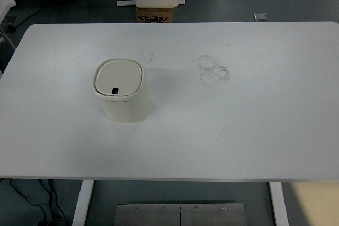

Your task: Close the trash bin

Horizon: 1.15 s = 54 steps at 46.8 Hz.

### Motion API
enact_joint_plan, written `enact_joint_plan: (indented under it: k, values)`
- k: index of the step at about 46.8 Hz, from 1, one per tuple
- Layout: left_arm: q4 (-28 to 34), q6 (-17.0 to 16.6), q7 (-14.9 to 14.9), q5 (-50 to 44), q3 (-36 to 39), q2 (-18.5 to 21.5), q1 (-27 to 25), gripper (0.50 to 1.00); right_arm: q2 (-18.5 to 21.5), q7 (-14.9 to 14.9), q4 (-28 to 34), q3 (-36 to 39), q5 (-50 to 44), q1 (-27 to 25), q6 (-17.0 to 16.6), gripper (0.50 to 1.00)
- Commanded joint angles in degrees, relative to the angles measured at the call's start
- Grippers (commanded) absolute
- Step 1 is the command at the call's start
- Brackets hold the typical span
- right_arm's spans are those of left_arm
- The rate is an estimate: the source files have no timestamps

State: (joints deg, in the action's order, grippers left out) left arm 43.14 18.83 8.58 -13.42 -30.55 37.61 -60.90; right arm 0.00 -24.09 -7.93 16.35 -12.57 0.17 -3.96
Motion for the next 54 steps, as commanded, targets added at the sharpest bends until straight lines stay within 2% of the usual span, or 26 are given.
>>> enact_joint_plan:
  k: [1, 7, 13, 18, 28, 34, 54]
  values:
    - [-1.39, 1.73, -0.40, -1.79, -2.84, -1.31, 3.33, 1.000, 0.00, 0.01, 0.02, 0.00, -0.09, 0.01, 0.00, 0.991]
    - [-3.14, 3.66, -0.40, -2.05, -4.51, -3.86, 7.55, 1.000, 0.00, 0.01, 0.02, 0.00, -0.09, 0.01, 0.00, 0.991]
    - [-8.94, 6.03, -0.40, -2.05, -4.86, -7.64, 9.31, 1.000, 0.00, 0.01, 0.02, 0.00, 0.00, 0.01, 0.00, 0.991]
    - [-13.86, 9.29, -0.40, -2.05, -5.22, -10.36, 9.75, 1.000, 0.00, 0.01, 0.02, 0.00, -0.09, 0.01, 0.00, 0.991]
    - [-20.28, 13.33, -0.32, -2.05, -5.31, -13.62, 10.19, 1.000, 0.00, 0.01, 0.02, 0.00, 0.00, 0.01, 0.00, 0.991]
    - [-22.30, 13.69, -0.14, -2.05, -5.31, -15.37, 10.89, 1.000, 0.00, 0.01, -0.07, 0.08, 0.00, 0.01, -0.09, 0.991]
    - [-22.66, 13.60, 0.30, -1.62, -5.31, -17.93, 11.68, 1.000, 0.00, 0.10, -0.07, -0.18, -0.35, 0.27, -0.17, 0.991]
